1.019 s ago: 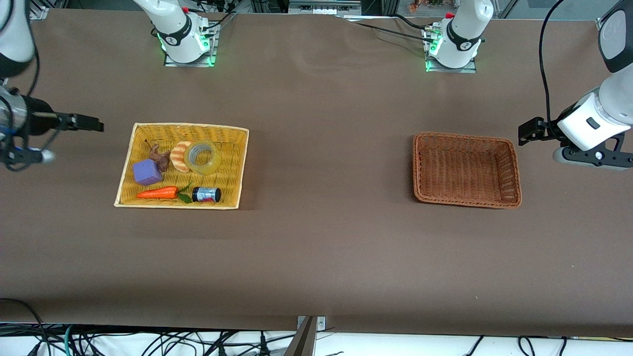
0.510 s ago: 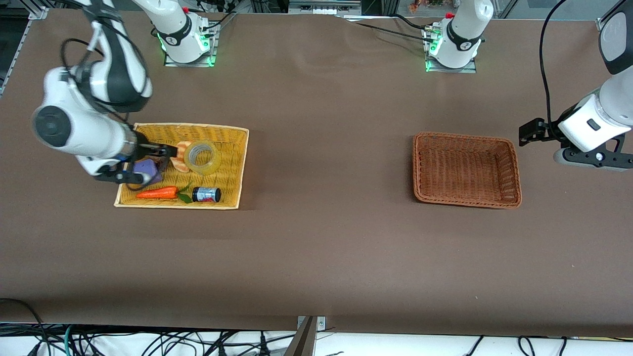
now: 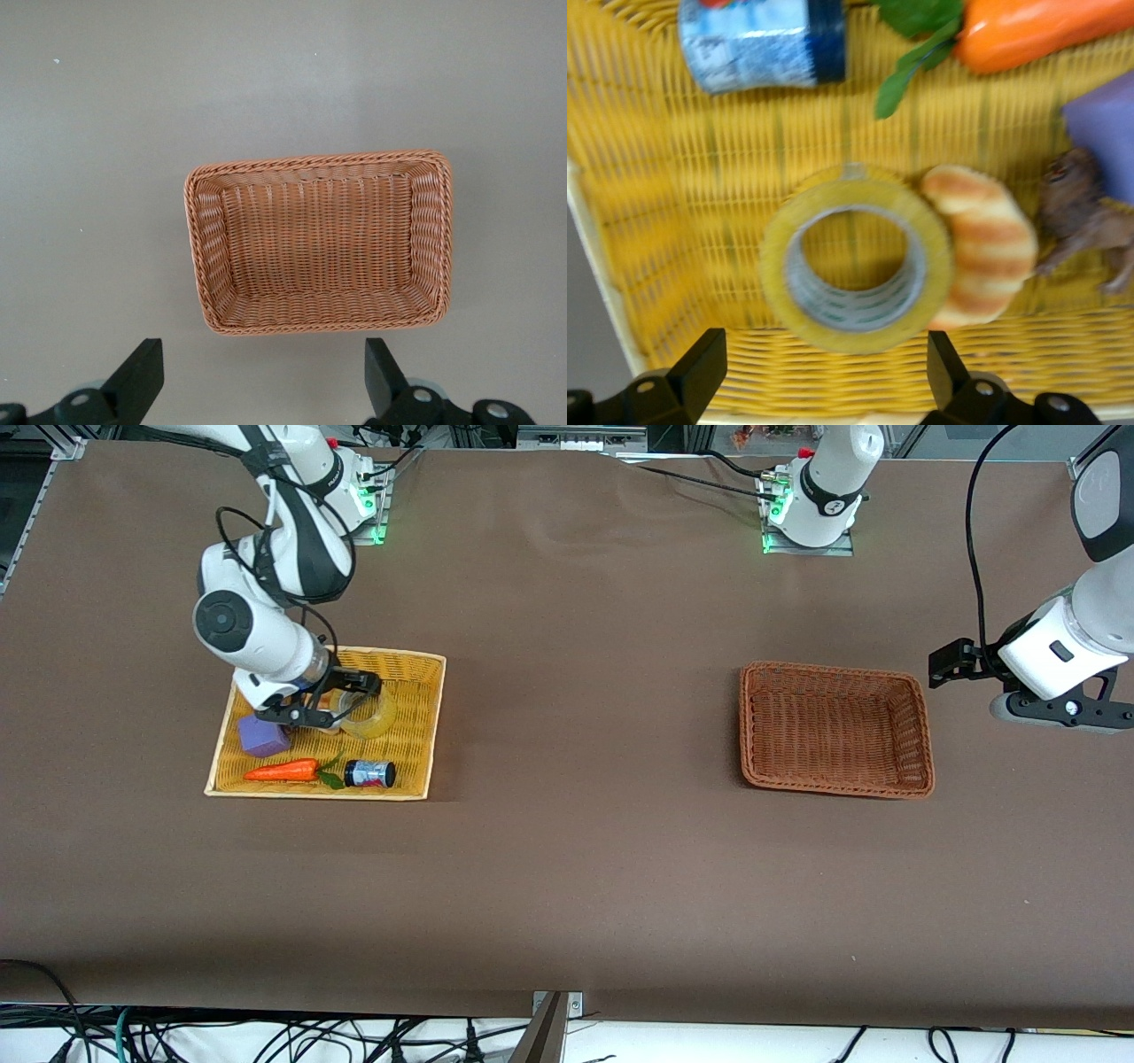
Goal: Transfer tape with both arms
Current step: 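Close the right gripper on the rim of the tape roll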
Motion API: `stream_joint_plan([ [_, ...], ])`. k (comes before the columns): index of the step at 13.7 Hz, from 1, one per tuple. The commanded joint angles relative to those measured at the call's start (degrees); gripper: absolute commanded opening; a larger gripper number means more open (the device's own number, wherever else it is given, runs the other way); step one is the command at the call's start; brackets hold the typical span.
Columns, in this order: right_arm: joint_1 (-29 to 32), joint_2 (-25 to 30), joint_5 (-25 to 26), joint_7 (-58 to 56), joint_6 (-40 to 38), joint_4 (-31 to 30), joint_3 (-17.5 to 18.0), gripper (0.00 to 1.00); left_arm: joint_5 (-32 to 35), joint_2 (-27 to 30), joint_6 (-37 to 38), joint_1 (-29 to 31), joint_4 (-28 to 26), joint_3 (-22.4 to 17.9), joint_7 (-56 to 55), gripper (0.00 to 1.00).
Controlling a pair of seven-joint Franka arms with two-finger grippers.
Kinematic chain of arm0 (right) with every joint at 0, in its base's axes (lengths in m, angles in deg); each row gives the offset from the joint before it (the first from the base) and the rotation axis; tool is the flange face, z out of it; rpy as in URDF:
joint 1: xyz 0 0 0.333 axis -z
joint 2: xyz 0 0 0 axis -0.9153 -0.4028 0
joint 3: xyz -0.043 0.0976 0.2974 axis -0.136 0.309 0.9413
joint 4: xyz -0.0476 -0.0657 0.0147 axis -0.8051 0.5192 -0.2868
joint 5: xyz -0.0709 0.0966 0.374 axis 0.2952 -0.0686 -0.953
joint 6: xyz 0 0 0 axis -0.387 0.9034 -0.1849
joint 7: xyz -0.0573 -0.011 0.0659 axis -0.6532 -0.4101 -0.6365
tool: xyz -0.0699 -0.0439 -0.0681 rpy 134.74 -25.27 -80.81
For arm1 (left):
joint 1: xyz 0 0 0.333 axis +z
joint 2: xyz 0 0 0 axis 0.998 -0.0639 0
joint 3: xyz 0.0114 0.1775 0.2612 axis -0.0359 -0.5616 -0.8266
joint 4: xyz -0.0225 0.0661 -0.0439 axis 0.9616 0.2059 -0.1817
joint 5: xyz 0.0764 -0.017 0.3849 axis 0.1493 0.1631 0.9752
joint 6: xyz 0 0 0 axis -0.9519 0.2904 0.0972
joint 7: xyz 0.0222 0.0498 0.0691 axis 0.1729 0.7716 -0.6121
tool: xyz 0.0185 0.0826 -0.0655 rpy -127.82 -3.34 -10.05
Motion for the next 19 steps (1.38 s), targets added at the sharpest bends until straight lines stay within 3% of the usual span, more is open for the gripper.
stream_joint_plan([
  [1, 0.3, 1.3, 0.4, 2.7, 5.0, -4.1, 1.7, 1.0, 0.6, -0.4, 0.9, 0.4, 1.0, 0.3, 1.2, 1.0],
  [6, 0.3, -2.9, 1.0, 2.6, 13.0, -6.1, 1.7, 1.0, 0.7, -0.5, 0.9, 0.5, 1.0, 0.3, 1.2, 1.0],
  [13, -0.9, -6.2, 1.0, 2.7, 16.7, -6.1, 1.6, 1.0, 0.6, -0.5, 0.9, 0.5, 1.0, 0.3, 1.2, 1.0],
  [14, -0.9, -6.3, 1.0, 2.7, 16.8, -6.2, 1.6, 0.9, 0.7, -0.5, 0.9, 0.5, 1.0, 0.3, 1.2, 1.0],
  [15, -0.9, -6.4, 1.1, 2.5, 16.8, -6.2, 1.6, 0.43, 0.7, -0.5, 0.9, 0.5, 1.0, 0.3, 1.2, 1.0],
  [16, -0.9, -6.4, 1.1, 2.3, 16.8, -6.1, 1.7, 0.1, 0.7, -0.5, 0.9, 0.5, 1.0, 0.3, 1.2, 1.0],
  [17, -1.0, -6.4, 1.1, 2.1, 16.8, -6.1, 1.6, 0.0, 0.6, -0.5, 0.9, 0.5, 1.0, 0.3, 1.2, 1.0],
  [19, -1.4, -6.5, 1.1, 1.9, 16.8, -6.0, 1.7, 0.0, 0.7, -0.5, 0.9, 0.5, 1.0, 0.3, 1.2, 1.0],
])
